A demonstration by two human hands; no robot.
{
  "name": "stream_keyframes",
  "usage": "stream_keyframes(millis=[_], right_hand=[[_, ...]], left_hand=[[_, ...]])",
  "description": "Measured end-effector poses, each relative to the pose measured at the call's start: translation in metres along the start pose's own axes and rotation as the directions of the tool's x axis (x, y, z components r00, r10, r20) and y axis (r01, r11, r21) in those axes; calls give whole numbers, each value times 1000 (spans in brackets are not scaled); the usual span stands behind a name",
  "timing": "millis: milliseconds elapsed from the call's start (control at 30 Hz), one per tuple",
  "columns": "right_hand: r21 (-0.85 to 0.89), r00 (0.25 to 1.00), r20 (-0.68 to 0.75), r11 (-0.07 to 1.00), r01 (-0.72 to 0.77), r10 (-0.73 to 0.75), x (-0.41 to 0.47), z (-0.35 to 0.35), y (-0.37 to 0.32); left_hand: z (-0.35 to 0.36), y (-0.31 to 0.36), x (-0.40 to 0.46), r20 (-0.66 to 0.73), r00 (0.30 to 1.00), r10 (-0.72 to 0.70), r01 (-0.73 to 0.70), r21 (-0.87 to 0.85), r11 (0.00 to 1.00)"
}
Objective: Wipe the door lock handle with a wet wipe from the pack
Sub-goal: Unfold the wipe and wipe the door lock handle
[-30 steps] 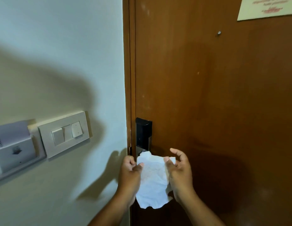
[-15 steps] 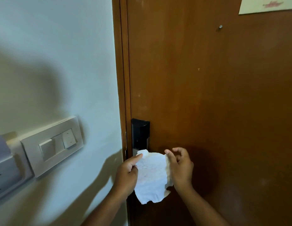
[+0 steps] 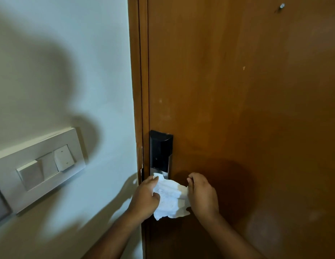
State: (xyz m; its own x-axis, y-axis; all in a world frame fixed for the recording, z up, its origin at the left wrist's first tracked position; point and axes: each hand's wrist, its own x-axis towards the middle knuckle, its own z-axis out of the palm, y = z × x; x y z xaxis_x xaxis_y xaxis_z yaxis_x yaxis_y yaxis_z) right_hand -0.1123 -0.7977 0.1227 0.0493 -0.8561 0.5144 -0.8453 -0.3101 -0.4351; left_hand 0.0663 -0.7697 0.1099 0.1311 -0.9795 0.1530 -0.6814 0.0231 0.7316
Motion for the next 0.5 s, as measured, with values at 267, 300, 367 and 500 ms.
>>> stream_keyframes(millis=[267, 300, 367, 500], right_hand=[[-175, 782, 447, 814, 553, -435, -13, 17, -14], [-192, 782, 435, 802, 565, -447, -13, 15, -10], [-217, 772, 382, 763, 609, -508, -15, 12, -5], [-254, 590, 301, 533, 807, -749, -16, 24, -8]], left_hand=[[-8, -9, 0, -83, 996, -22, 7, -169, 986], [-11, -10, -1, -149, 989, -18, -4, -146, 989], [-17, -8, -4, -327, 945, 22, -27, -10, 1000], [-31, 25, -1, -488, 844, 223, -158, 172, 972]])
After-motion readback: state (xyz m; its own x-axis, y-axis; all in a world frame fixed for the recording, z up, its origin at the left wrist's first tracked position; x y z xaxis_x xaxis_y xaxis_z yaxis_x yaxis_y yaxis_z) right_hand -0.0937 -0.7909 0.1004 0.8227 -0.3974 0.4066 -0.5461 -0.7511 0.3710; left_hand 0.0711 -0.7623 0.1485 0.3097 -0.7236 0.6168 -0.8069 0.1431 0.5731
